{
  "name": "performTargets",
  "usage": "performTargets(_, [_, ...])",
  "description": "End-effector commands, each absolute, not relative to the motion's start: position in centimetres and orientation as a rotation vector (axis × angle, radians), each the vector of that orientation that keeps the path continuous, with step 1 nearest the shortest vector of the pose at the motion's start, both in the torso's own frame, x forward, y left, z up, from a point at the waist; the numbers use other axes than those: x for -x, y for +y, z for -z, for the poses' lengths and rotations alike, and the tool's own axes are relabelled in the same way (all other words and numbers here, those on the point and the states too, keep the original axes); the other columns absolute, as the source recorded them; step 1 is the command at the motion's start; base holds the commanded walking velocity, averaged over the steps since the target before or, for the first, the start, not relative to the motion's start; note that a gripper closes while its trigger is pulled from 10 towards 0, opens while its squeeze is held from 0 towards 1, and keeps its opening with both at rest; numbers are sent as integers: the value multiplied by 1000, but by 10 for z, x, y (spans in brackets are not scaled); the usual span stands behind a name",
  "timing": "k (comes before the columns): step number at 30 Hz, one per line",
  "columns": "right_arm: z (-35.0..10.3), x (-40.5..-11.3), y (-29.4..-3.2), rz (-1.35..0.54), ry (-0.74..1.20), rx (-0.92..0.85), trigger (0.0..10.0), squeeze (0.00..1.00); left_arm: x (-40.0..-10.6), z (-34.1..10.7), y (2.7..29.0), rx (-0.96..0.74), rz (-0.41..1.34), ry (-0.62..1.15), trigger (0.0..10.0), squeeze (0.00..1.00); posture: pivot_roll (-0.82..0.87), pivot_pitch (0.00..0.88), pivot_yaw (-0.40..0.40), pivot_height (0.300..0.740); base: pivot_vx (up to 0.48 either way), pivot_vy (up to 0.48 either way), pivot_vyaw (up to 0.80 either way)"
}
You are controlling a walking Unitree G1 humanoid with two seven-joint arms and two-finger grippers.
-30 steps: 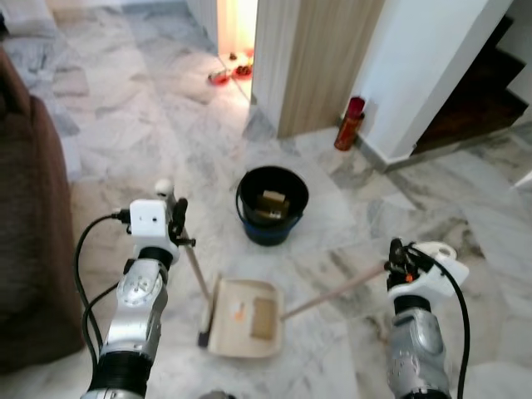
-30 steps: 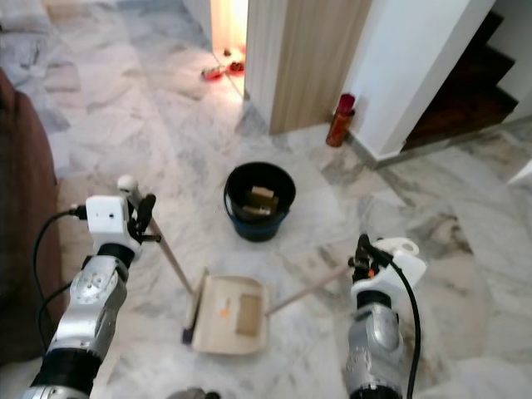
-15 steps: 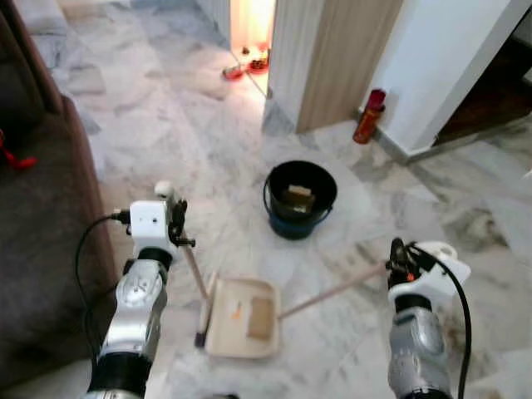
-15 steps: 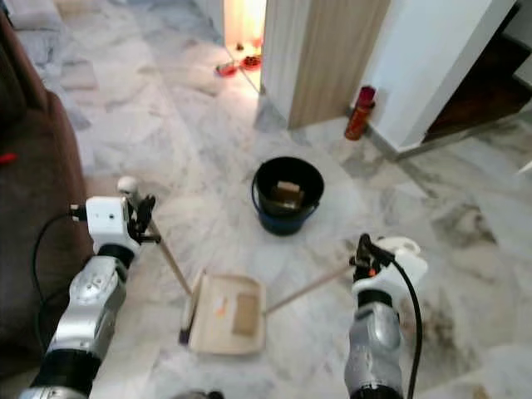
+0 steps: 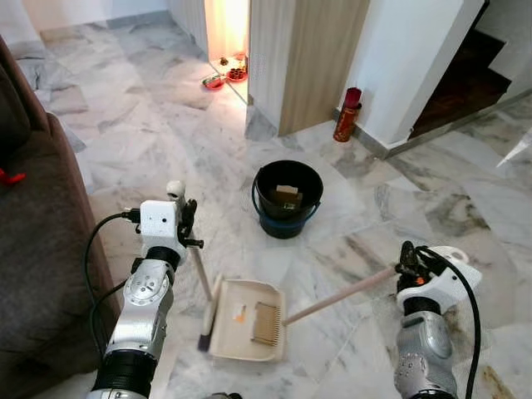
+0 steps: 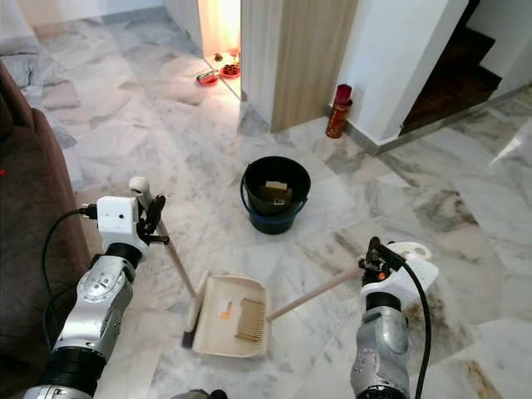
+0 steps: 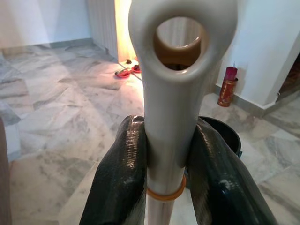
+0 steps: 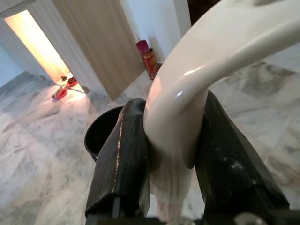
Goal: Sweep floor
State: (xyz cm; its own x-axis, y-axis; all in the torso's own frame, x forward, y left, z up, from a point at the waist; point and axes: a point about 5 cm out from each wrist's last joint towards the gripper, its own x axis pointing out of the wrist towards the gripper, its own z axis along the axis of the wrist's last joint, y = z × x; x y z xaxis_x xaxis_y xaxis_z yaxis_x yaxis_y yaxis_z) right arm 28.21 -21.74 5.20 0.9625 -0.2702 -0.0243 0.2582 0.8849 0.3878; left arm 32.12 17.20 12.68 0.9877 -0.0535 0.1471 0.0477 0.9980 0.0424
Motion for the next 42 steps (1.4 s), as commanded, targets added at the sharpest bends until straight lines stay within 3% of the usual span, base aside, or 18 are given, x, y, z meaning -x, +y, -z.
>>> performTargets(1, [-62, -285, -221, 285, -88, -416, 10000, 0, -323, -136, 169, -52, 69, -189, 10000, 0, 171, 71, -48, 740, 0, 0, 0])
performTargets(11, [-69, -288, -225, 282, -112, -395, 10000, 0, -323, -136, 168, -49, 66, -190, 10000, 0, 174, 82, -56, 740, 0, 0, 0])
performTargets(21, [-130, -300, -244, 310, -334, -339, 10000, 0, -322, -135, 170, -50, 59, -184, 10000, 0, 166, 100, -57, 740, 0, 0, 0])
performTargets(42, [-211, -298, -245, 302, -581, -369, 10000, 0, -323, -134, 171, -54, 53, -187, 10000, 0, 165, 109, -58, 740, 0, 0, 0])
